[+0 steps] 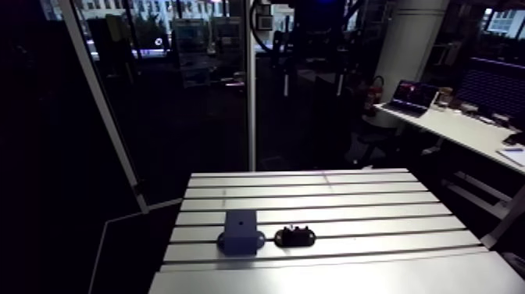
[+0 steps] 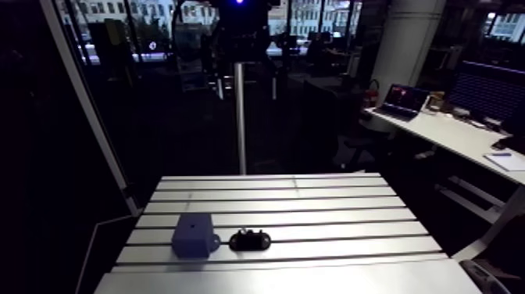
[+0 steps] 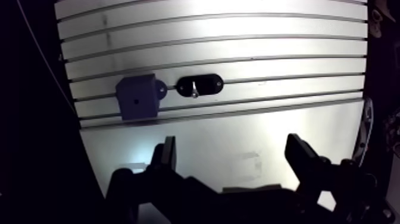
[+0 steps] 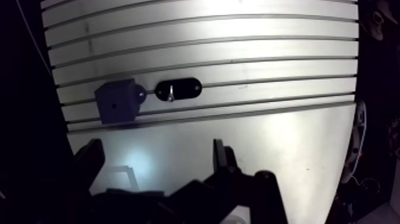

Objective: Pick up the M10 bolt and insert it into the hole until fully seated.

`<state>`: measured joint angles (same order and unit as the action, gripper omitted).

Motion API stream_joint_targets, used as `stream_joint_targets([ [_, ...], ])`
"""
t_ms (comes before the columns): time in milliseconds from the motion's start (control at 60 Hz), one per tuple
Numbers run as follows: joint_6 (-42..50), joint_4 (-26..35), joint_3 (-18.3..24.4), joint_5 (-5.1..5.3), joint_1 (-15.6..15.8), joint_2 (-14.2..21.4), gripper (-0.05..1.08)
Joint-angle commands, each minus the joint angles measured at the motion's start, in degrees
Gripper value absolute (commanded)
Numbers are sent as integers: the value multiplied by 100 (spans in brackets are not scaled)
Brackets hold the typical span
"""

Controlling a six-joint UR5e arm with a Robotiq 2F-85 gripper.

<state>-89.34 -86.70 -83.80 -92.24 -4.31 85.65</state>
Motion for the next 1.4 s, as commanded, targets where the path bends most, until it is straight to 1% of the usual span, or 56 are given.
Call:
stream_joint_targets([
  [17,-387,-229,37,158,123,-607,0],
  [200,-370,-229,2,158,132,-598,1],
  [717,-377,-237,104,149,185,-589,1],
  [967,-378,-245,107,132,252,-470,1],
  [1133,-378,-397,-20,124,273,-374,1],
  [1233,-378,-565,-111,132,273,-320,1],
  [1400,-379,-649,-250,207,255,-248,1],
])
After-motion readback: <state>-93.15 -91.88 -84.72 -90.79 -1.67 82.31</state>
